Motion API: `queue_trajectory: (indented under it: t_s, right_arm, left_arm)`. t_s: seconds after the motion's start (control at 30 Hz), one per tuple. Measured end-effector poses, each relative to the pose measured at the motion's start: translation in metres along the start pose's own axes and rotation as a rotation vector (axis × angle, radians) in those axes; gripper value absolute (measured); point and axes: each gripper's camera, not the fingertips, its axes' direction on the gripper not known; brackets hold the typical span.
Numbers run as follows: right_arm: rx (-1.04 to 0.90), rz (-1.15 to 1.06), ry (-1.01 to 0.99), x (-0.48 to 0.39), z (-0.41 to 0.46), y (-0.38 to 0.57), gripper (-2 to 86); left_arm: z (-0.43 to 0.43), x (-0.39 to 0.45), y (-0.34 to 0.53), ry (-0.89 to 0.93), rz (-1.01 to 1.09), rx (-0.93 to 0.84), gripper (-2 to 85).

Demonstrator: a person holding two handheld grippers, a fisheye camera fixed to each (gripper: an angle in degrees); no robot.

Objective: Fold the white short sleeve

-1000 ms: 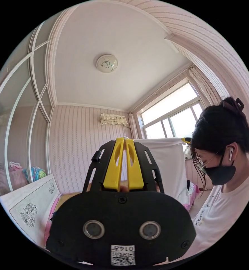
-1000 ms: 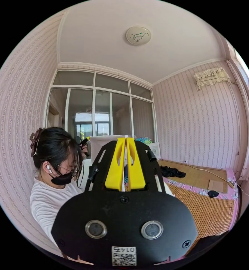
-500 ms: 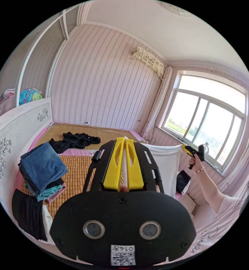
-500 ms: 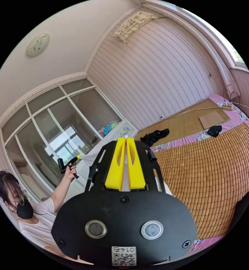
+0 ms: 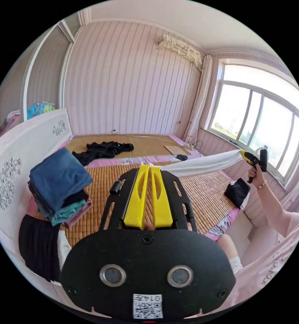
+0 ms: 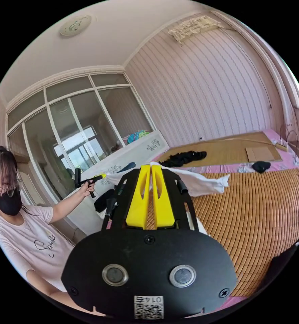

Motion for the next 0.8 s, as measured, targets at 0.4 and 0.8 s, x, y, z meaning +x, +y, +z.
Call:
queue_trajectory:
  t_s: [0.4,0.8]
  right_arm:
    - [-0.296,0.569,0.076,0.138,0.076,0.157,0.2]
    - [-0.493,0.688,0.21,0.161,0.089,0.183,0.3]
  left_arm:
    - [0.147,-0.036,0.172,0.088,-0.242,-0.456,-0.9]
    - [0.165,0.006,0.21,0.119,-0.063,-0.695,-0.9]
